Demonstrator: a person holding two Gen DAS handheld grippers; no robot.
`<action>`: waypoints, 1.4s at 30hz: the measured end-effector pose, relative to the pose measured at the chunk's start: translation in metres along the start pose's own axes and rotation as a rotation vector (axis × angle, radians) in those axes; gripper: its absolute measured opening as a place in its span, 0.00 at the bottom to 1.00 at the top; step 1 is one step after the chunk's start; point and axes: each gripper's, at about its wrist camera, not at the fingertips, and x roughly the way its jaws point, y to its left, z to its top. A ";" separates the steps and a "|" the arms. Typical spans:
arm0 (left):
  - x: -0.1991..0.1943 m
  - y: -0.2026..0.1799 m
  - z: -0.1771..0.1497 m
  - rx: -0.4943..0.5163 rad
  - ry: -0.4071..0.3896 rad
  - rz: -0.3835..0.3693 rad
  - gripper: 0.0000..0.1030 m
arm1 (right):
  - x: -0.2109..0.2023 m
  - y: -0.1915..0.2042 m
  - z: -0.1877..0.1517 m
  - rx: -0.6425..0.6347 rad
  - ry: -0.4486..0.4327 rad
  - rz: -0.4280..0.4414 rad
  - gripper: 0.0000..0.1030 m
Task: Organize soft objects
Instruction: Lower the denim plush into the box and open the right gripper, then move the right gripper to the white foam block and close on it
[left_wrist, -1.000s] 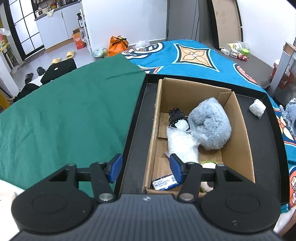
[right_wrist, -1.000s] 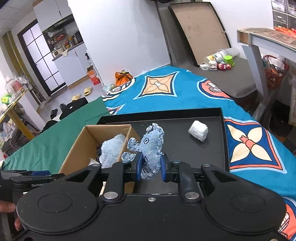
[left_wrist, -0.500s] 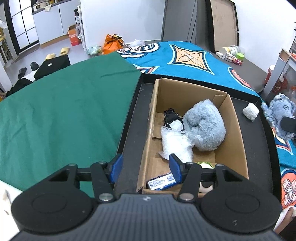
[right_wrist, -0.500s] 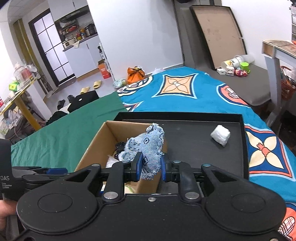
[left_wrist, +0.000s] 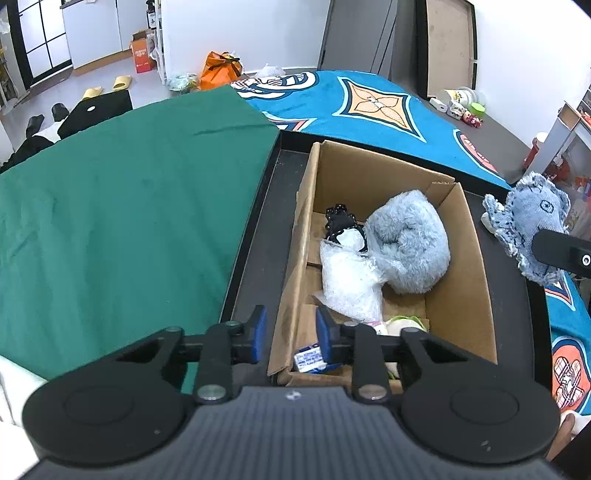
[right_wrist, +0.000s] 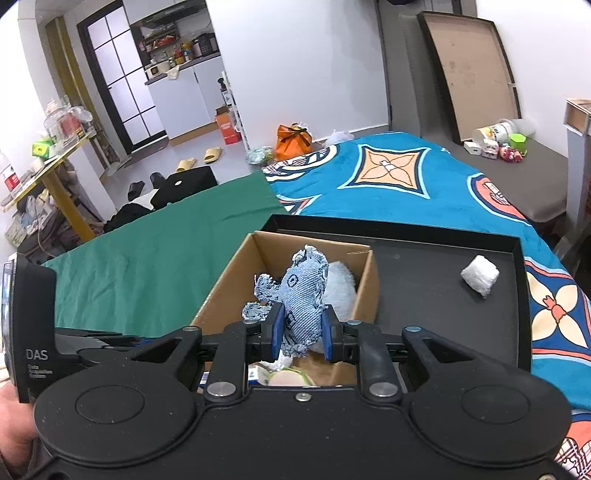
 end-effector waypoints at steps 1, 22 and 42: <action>0.000 0.000 0.000 -0.002 0.002 0.001 0.18 | 0.000 0.002 0.000 -0.003 0.001 0.001 0.21; -0.007 -0.002 -0.001 0.002 -0.029 0.011 0.11 | -0.004 -0.018 -0.015 0.020 0.023 -0.058 0.58; -0.005 -0.017 0.000 0.072 -0.033 0.129 0.46 | -0.002 -0.073 -0.020 0.108 0.012 -0.085 0.69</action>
